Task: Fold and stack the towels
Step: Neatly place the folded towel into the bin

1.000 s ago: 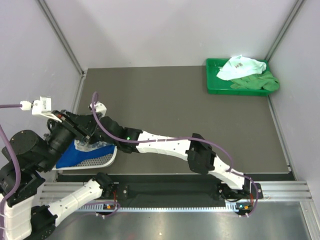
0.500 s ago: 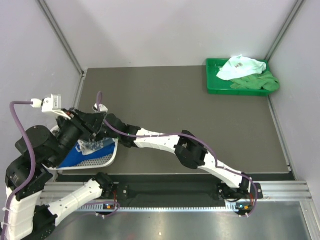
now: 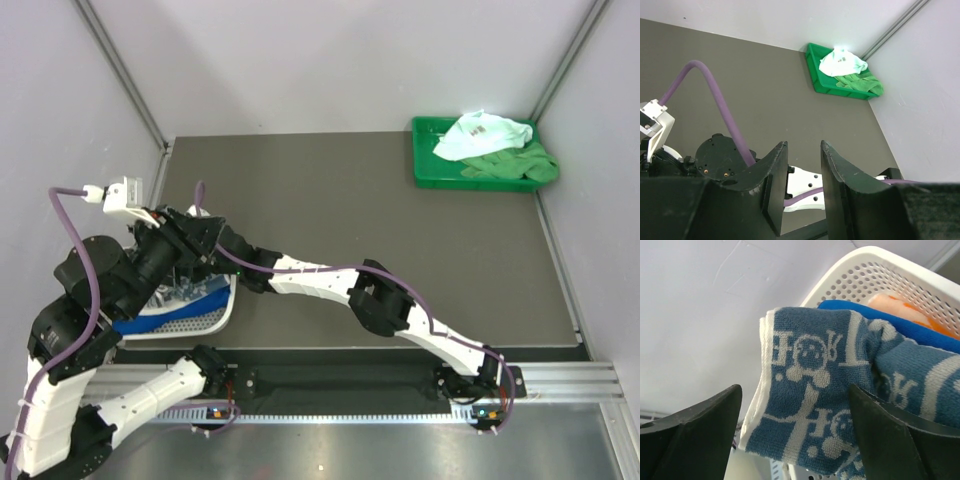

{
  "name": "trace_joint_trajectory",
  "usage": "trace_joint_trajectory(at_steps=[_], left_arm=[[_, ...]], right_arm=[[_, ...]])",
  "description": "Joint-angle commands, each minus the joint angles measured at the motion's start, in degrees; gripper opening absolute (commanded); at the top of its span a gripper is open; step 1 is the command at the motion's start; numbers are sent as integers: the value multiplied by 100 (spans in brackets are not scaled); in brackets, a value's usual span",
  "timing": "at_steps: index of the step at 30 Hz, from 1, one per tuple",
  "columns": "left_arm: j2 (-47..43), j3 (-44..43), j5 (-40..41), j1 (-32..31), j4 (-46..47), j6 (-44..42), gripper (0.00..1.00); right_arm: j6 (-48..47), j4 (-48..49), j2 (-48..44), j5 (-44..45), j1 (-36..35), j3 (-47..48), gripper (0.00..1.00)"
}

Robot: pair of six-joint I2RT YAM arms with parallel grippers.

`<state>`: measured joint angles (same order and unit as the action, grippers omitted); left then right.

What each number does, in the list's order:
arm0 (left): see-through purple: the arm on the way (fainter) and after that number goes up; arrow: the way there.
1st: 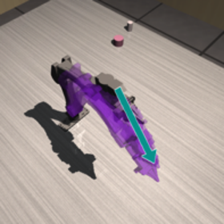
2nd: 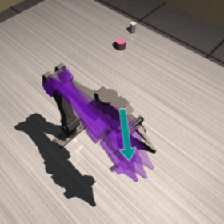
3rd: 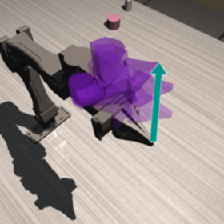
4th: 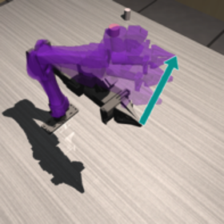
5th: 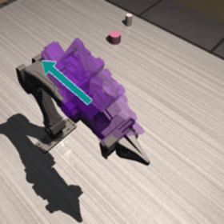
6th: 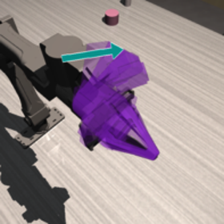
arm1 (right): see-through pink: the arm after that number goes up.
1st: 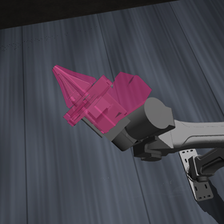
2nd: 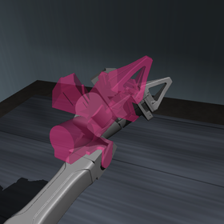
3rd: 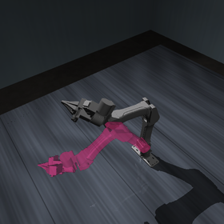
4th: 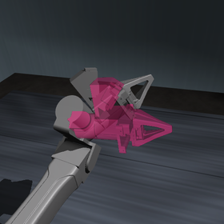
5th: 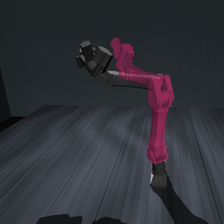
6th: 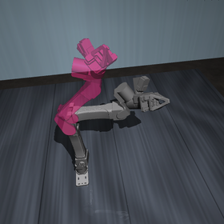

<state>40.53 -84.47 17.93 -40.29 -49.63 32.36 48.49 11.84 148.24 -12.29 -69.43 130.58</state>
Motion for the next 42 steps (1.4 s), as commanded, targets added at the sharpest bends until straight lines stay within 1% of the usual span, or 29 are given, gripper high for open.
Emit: trace_joint_trajectory(at_steps=[1,8,15,17,19,22,23,24,25,26,27,28,29,30,31,32,33,34,35,36,37,38,39,40,41,42], left_arm=[[51,-70,87,-22,304,-125,38],[69,-105,105,-22,252,-133,38],[69,-123,114,-22,278,-142,38],[77,-149,140,-22,287,-142,38],[104,-175,140,-22,313,-142,38],[183,-263,149,-22,357,-160,38],[209,-316,140,-22,383,-160,38],[227,-333,105,-22,479,-160,38],[253,-351,88,-22,524,-151,38],[279,-421,27,-22,542,-160,38],[341,-448,-9,-22,603,-142,39],[376,-465,-53,-22,638,-133,38],[394,-457,-88,-22,682,-125,38],[437,-448,-97,-22,717,-116,38],[464,-431,-88,-22,778,-116,38],[482,-361,-106,-22,823,-116,38],[517,-317,-106,-22,866,-107,38],[526,-264,-132,-22,937,-107,39],[543,-142,-124,-22,955,-98,39],[578,-71,-97,-22,981,-98,39],[578,26,-88,-22,1016,-90,38],[587,262,-71,-14,1112,-81,39],[579,386,-62,-22,1157,-72,39],[578,665,-45,-22,1218,-54,38],[578,807,-53,-22,1340,-37,39],[596,948,-62,-22,1429,-11,39]], right_arm=[[248,591,-217,-238,35,231,87],[635,1233,-165,-712,17,151,93],[715,1163,-111,-783,26,239,93],[575,1067,-199,-740,26,204,93],[417,1031,-365,-608,26,-76,93],[12,943,-848,-327,96,-603,93],[-119,1013,-1198,-231,131,-822,92],[-190,1266,-1428,-151,192,-1451,92],[-260,1356,-1665,-55,228,-1779,93],[-435,1426,-2154,181,263,-2104,93],[-559,1453,-2394,271,359,-2647,93],[-673,1410,-2623,437,386,-2904,93],[-874,1409,-3121,552,438,-3159,93],[-928,1435,-3396,683,543,-3754,94],[-938,1627,-3668,780,623,-4081,95],[-938,1716,-4202,886,711,-4415,96],[-938,1778,-4468,939,885,-5028,96],[-964,1761,-4723,1000,974,-5304,96],[-1060,1613,-5265,1175,1053,-5567,98],[-1139,1516,-5549,1246,1211,-6083,98],[-1218,1393,-5848,1473,1282,-6341,100],[-1341,1113,-6460,1832,1344,-6605,100],[-1420,980,-6771,2027,1457,-7112,100],[-1482,805,-7078,2412,1502,-7361,100],[-1544,637,-7716,2633,1555,-7598,100],[-1562,323,-8045,2845,1633,-8070,100]])
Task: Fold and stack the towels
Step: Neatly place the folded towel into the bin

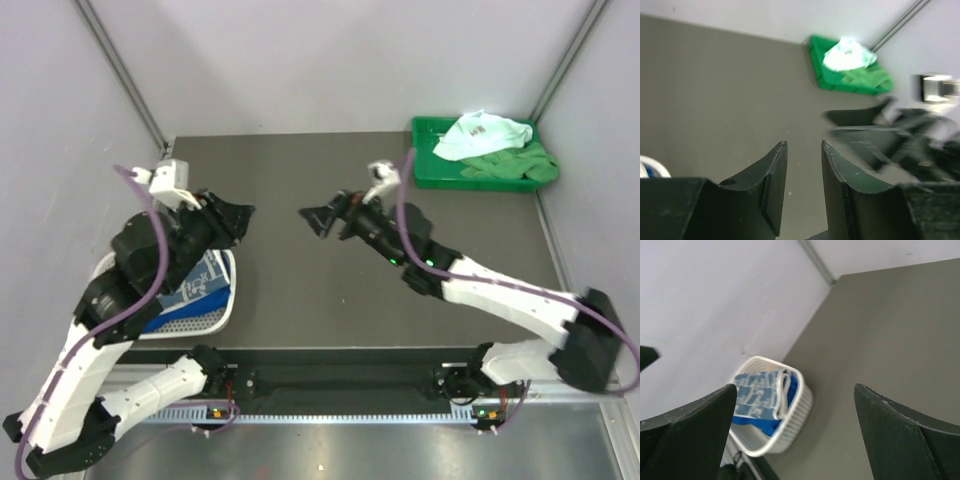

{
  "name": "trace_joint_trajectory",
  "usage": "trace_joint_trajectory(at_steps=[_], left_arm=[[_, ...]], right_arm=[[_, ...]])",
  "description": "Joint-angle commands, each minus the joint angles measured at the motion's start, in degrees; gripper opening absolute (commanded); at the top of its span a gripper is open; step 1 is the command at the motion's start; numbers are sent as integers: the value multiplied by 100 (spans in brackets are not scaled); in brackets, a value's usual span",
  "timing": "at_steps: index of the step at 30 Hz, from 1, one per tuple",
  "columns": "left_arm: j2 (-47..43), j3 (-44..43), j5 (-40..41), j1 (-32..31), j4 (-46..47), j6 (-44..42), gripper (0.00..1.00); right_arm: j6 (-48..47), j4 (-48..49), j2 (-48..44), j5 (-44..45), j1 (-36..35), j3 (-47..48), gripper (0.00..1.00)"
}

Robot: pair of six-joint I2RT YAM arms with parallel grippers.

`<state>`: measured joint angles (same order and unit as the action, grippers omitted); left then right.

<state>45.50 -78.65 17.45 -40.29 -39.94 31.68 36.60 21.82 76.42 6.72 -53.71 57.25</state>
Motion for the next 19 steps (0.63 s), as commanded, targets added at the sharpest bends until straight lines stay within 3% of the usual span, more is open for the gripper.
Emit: trace_joint_trajectory(at_steps=[1,5,8,14,19], left_arm=[[126,507,-66,-14,496,75,39],[267,1421,-189,-14,777,163,38],[346,2072,-329,-14,1189,268,38],[767,2600,-795,-22,1489,461,36],[777,2654,-910,-31,1586,488,36]], right_arm=[[-416,-801,-1205,1119,80,-977,100],[-409,-2064,-2988,2242,115,-1743,100],[-259,-3461,-3833,2815,133,-1989,100],[-249,-4169,-4863,3379,124,-2139,100],[-198,-4195,-5014,3747,133,-2096,100]])
